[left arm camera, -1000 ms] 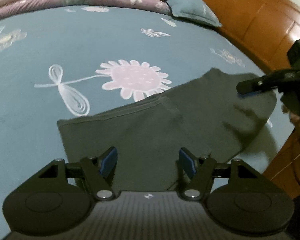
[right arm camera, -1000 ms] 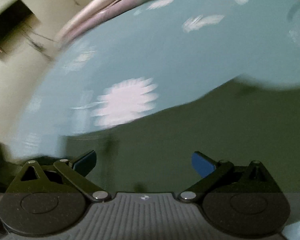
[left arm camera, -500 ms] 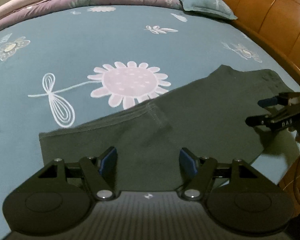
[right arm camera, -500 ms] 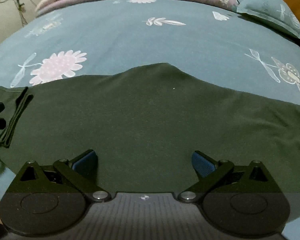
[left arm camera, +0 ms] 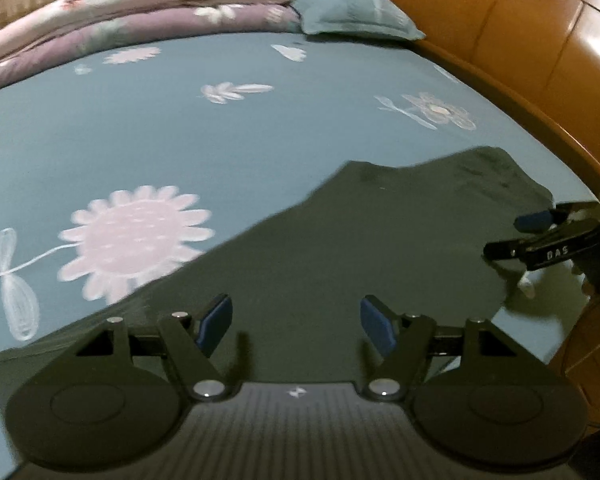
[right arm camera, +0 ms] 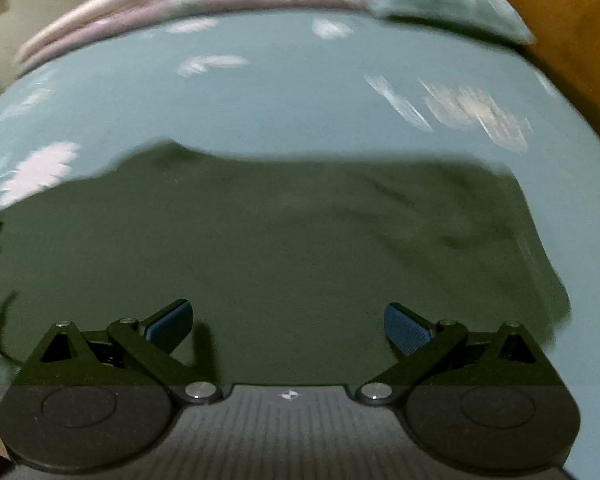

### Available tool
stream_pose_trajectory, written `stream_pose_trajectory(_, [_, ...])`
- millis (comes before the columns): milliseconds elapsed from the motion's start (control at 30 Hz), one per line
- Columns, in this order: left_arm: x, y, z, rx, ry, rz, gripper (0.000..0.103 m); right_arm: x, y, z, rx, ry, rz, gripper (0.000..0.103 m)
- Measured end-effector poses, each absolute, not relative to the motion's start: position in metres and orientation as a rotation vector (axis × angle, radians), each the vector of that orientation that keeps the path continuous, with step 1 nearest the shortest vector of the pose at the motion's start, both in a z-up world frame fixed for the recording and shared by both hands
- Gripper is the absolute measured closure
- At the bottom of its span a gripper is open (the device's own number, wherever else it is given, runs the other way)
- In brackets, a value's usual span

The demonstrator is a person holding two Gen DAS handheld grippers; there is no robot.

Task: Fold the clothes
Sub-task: 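Move the open right gripper down to the trouser waistband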

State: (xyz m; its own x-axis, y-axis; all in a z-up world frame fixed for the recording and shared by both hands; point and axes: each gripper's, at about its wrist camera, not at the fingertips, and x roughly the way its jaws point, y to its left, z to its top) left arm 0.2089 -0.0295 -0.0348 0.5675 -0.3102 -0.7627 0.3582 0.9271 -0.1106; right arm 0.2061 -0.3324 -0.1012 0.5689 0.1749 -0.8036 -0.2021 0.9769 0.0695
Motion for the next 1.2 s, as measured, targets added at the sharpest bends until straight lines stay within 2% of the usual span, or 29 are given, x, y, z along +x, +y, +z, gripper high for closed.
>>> stream_pose_trajectory(200, [0.214, -0.067, -0.029, 0.083, 0.877, -0.461, 0.032, 0.192, -0.361, -0.088, 0.072, 0.866, 0.224, 0.0])
stream_pose_trajectory(400, [0.218, -0.081, -0.029, 0.109, 0.893, -0.493, 0.031, 0.196, -0.407, -0.099, 0.318, 0.854, 0.164, 0.0])
stream_pose_trajectory(567, [0.221, -0.092, -0.028, 0.13, 0.907, -0.518, 0.031, 0.181, -0.452, -0.084, 0.592, 0.744, 0.133, 0.0])
stream_pose_trajectory(900, [0.228, -0.108, -0.03, 0.17, 0.949, -0.565, 0.031, 0.188, -0.523, -0.133, 1.173, 0.696, 0.148, 0.0])
stream_pose_trajectory(1200, [0.232, -0.12, -0.031, 0.205, 0.973, -0.586, 0.031, 0.225, -0.518, -0.133, 1.12, 0.745, 0.117, 0.0])
